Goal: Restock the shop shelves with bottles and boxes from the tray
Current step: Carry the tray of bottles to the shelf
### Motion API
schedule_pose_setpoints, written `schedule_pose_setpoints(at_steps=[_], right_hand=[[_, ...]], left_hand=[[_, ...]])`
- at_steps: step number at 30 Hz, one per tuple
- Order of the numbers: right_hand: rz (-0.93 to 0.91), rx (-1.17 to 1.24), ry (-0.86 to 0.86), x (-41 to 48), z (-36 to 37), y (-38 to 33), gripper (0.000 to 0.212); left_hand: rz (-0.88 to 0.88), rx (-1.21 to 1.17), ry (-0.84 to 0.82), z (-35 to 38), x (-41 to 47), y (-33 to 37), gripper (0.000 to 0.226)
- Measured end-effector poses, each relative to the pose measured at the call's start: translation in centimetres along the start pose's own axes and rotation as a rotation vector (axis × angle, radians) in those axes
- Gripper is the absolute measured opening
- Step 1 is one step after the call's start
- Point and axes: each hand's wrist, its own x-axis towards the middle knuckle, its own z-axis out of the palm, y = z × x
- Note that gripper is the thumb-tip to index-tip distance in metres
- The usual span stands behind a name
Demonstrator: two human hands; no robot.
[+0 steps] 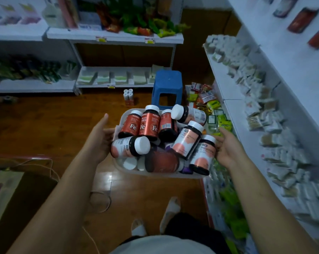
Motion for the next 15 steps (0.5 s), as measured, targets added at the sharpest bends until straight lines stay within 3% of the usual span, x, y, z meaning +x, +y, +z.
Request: schedule_pose_setpoints(at_steps=[3,8,15], right_hand=[[0.027,0.022,-0.014,4.9,1.8,-2.9,0.027],[0.050,0.014,-0.072,14.7,4.2,-8.1,0.053],[0.072,-0.017,-0.120,25.0,8.5,-16.9,0.049]], left_hand=[[-0.013,-0.020,0.014,1.5,4.9,2.8,0.070],[-0.054,-0.048,0.058,4.8,12.9,7.8,0.071],[-0.045,-0.052,0.102,9.2,22.3,14.5,0.075]])
